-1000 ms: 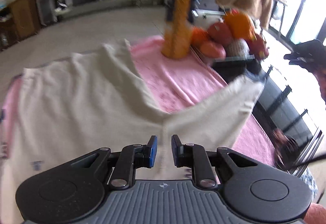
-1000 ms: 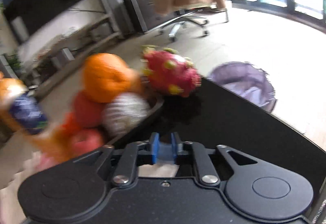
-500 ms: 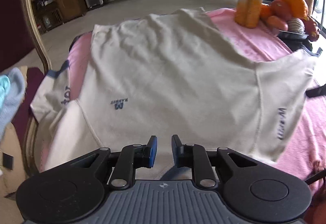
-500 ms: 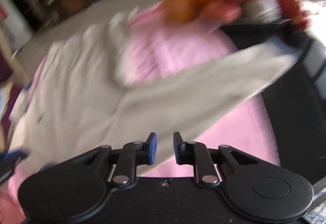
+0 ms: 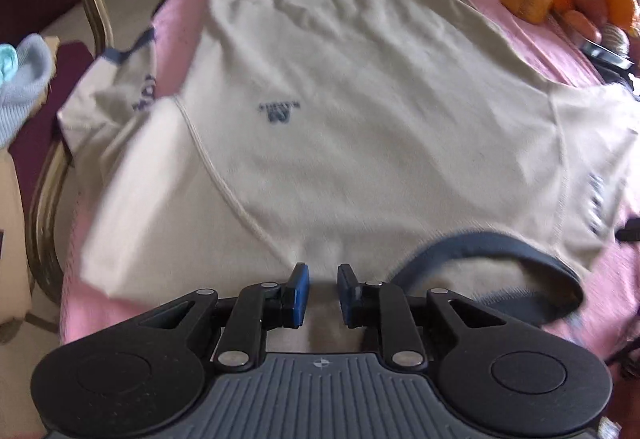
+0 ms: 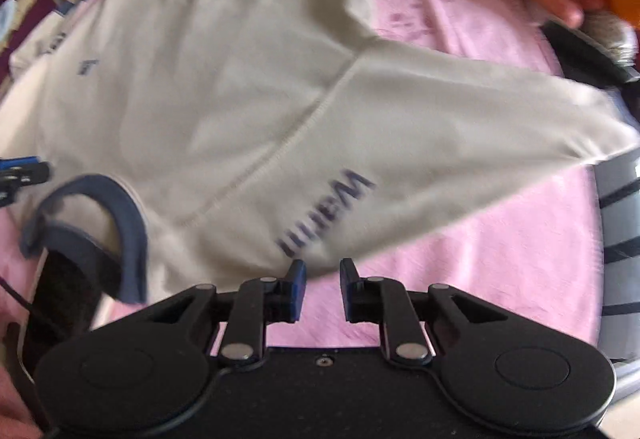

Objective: Fold clothes
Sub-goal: 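Pull the sleeve with the right gripper across the sweatshirt body, then lay the cuff down near the chair side and open the right gripper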

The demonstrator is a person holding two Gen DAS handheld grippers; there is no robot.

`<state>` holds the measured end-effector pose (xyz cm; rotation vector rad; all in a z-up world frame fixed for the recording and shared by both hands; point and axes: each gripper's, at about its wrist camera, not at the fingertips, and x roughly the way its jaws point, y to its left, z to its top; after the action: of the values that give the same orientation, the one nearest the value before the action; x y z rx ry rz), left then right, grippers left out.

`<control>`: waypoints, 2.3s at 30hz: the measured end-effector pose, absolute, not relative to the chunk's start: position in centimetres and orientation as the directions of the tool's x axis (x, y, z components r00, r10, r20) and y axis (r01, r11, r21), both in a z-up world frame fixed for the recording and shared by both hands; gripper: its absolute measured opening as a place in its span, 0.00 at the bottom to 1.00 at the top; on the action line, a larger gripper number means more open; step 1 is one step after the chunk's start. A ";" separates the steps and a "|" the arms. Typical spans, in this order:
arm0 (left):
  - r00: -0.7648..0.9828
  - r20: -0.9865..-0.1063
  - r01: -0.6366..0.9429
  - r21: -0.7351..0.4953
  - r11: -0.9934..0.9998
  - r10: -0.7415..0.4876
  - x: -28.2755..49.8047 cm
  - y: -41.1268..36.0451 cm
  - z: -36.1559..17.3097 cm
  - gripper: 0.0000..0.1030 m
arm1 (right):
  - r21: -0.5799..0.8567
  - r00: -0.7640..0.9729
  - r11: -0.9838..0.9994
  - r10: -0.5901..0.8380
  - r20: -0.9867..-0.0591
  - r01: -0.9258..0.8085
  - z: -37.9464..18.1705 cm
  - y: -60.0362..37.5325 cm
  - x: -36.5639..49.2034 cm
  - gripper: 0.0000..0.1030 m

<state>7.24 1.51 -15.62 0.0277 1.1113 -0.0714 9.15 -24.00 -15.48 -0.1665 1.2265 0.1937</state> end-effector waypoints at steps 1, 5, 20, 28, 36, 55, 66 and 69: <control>0.440 -0.896 0.079 -0.024 0.997 -0.057 6.8 1.6 -15.1 0.18 | -0.031 0.347 0.975 0.049 -0.937 -0.222 -14.6 -24.3 8.8 0.17; 0.480 -0.873 0.080 -0.048 0.996 -0.081 5.0 3.2 -12.8 0.18 | 0.005 0.462 0.987 0.079 -0.883 -0.159 -9.8 -24.9 8.0 0.18; 0.659 -0.746 -0.282 -0.130 0.951 0.093 6.0 17.8 -2.5 0.20 | 0.211 0.592 0.898 0.416 -0.691 -0.385 1.4 -11.4 12.5 0.27; 0.735 -0.658 -0.375 -0.191 0.907 0.165 9.4 22.2 -0.5 0.21 | 0.258 0.436 0.806 0.522 -0.733 -0.532 -2.1 2.5 18.0 0.28; 0.761 -0.628 -0.388 -0.238 0.890 0.163 11.0 25.4 -2.9 0.20 | 0.298 0.355 0.813 0.507 -0.785 -0.500 -6.8 12.1 24.5 0.28; 0.771 -0.610 -0.417 -0.267 0.869 0.183 10.4 27.3 -3.6 0.21 | 0.244 0.395 0.890 0.398 -0.828 -0.385 -13.7 21.5 31.4 0.02; 0.861 -0.507 -0.269 -0.378 0.886 0.045 7.8 23.5 -1.5 0.20 | 0.359 0.507 0.753 0.645 -0.572 -0.552 3.4 2.0 21.6 0.02; 0.850 -0.527 -0.208 -0.318 0.925 0.010 8.9 20.5 -1.9 0.23 | 0.357 0.557 0.817 0.572 -0.602 -0.452 2.1 -3.4 22.0 0.02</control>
<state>8.87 20.46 -1.91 -0.3769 0.5456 0.1176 21.97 -3.40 2.10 0.1684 0.7701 0.6076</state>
